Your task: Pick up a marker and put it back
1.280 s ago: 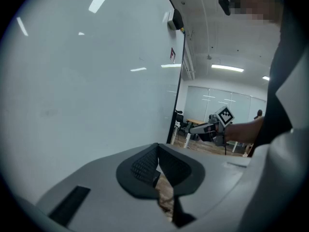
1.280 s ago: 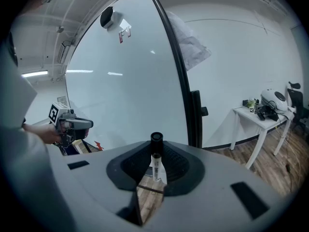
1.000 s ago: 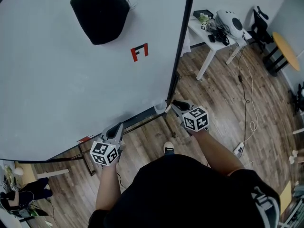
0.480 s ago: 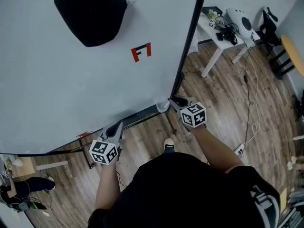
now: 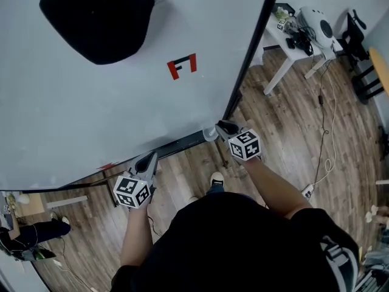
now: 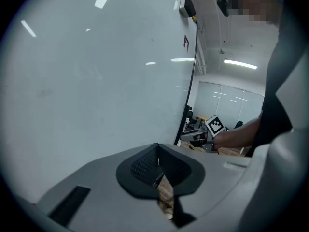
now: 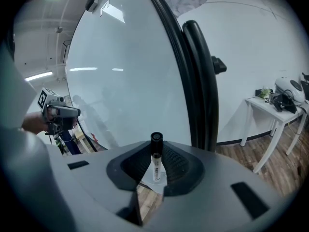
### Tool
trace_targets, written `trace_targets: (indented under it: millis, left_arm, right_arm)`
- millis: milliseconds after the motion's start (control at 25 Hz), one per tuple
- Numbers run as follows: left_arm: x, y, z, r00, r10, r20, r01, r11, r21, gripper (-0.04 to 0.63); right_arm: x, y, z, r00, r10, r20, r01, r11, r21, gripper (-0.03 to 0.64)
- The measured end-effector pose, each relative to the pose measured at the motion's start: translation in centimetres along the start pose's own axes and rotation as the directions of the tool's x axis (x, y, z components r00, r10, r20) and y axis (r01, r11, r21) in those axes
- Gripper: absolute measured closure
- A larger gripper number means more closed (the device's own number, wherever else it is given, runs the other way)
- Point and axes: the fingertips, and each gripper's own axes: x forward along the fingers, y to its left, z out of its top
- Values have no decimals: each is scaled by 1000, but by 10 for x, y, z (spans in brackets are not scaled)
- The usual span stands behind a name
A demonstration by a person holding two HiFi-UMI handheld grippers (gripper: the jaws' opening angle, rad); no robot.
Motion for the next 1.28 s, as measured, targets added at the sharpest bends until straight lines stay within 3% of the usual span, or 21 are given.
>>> trace_targets:
  millis: [840,1280]
  left_arm:
    - [9,5,-11,1000,23,-13,-23,999,-34,581]
    - [8,4,-11,1000,15,-11,-15,999,-36,581]
  right_arm:
    - [30,-3,-38,999,11,-45,-13,999,-37,557]
    - [32,-6,-38,999,-14,-47,12,999,-51,547]
